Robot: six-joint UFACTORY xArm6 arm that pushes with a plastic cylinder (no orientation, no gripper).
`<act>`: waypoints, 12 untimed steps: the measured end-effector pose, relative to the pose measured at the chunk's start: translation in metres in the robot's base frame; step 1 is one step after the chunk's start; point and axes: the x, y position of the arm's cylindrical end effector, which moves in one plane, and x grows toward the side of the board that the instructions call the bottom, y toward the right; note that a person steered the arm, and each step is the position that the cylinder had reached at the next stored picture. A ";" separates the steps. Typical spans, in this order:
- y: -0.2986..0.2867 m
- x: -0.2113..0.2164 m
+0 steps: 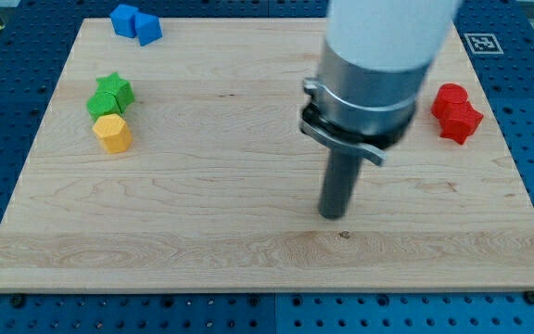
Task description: Push the yellow heart vertical to the red star
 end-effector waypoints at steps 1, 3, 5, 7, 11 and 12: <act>-0.019 -0.046; 0.011 -0.064; 0.024 -0.081; 0.125 -0.049; 0.109 -0.065; 0.087 -0.058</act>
